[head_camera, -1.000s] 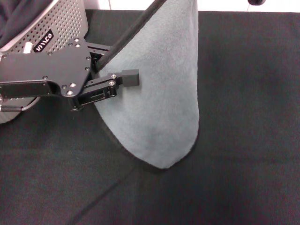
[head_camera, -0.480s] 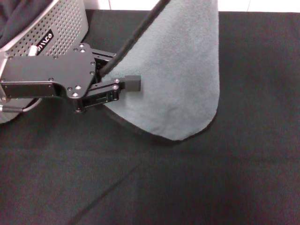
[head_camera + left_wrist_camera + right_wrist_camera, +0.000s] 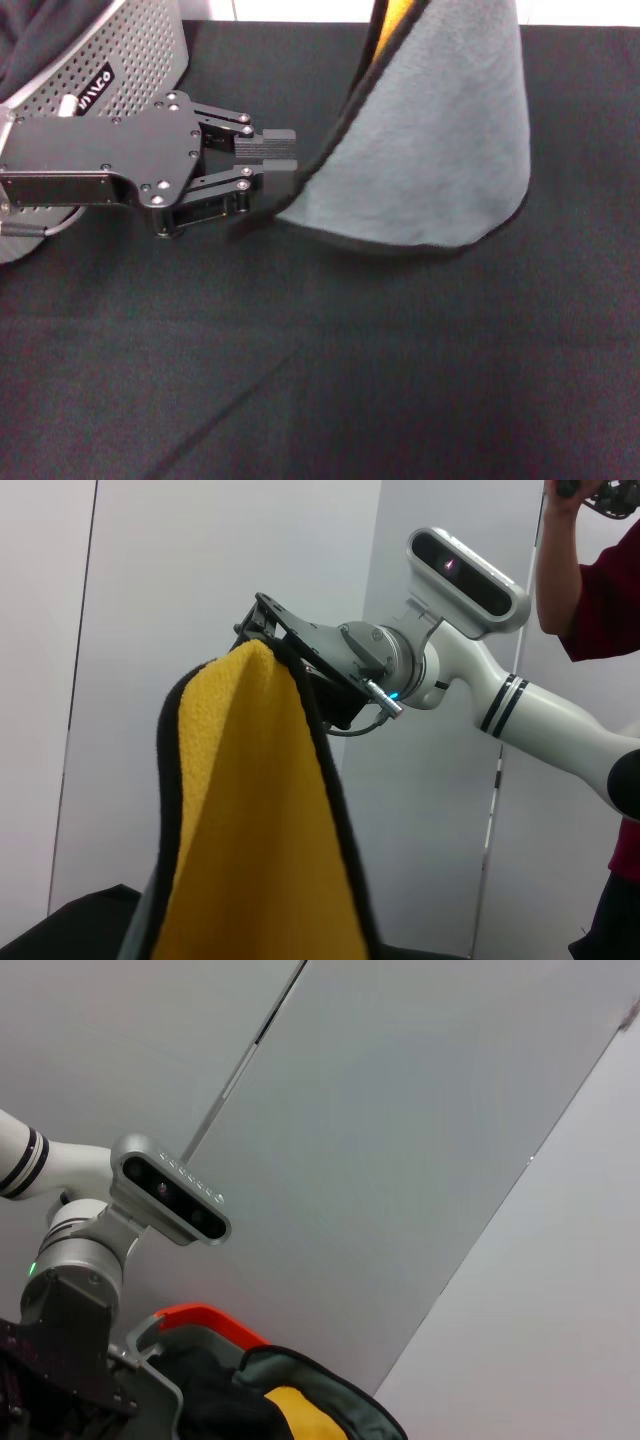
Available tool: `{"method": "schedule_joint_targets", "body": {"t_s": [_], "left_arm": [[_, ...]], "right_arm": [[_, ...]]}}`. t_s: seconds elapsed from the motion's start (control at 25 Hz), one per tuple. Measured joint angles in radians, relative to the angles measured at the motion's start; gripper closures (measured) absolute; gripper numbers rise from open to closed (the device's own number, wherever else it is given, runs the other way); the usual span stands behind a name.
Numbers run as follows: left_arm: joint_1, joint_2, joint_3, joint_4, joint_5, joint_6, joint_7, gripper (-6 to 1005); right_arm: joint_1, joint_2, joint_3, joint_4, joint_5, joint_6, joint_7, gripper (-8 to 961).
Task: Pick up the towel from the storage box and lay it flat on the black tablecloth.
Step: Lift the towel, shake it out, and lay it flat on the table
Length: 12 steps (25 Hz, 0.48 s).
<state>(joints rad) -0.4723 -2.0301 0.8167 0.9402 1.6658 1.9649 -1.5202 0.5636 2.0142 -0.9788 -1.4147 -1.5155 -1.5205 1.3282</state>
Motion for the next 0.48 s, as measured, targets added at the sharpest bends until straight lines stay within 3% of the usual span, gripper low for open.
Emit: {"method": "schedule_joint_targets", "body": {"t_s": [0.48], "left_arm": [[-0.022, -0.004, 0.000, -0.027, 0.029, -0.017, 0.005, 766]], "right_arm": [[-0.002, 0.000, 0.004, -0.002, 0.015, -0.012, -0.003, 939]]}}
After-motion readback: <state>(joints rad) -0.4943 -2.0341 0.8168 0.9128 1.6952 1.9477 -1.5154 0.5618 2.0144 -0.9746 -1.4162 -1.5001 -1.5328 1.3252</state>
